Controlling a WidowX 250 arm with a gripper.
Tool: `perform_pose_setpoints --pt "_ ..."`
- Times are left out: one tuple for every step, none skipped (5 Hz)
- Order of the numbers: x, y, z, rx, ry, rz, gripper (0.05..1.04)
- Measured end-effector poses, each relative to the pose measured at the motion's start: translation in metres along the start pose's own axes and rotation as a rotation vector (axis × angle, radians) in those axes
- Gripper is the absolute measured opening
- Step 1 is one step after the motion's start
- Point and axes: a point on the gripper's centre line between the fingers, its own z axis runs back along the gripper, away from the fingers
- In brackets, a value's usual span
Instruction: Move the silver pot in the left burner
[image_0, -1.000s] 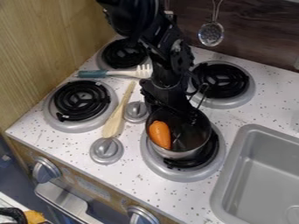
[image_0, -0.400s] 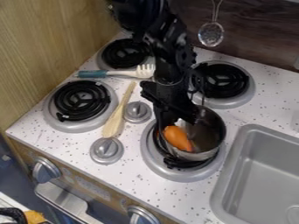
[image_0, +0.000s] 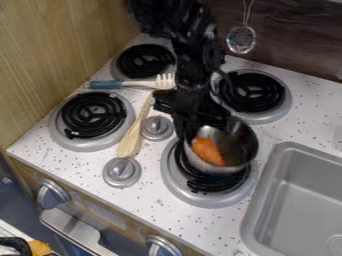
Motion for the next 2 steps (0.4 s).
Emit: perform_pose_setpoints --pt "0.001 0.018 0.011 -0.004 0.007 0.027 0.084" --pt "-0.001 0.036 0.013 -0.012 0.041 -0.063 0.084"
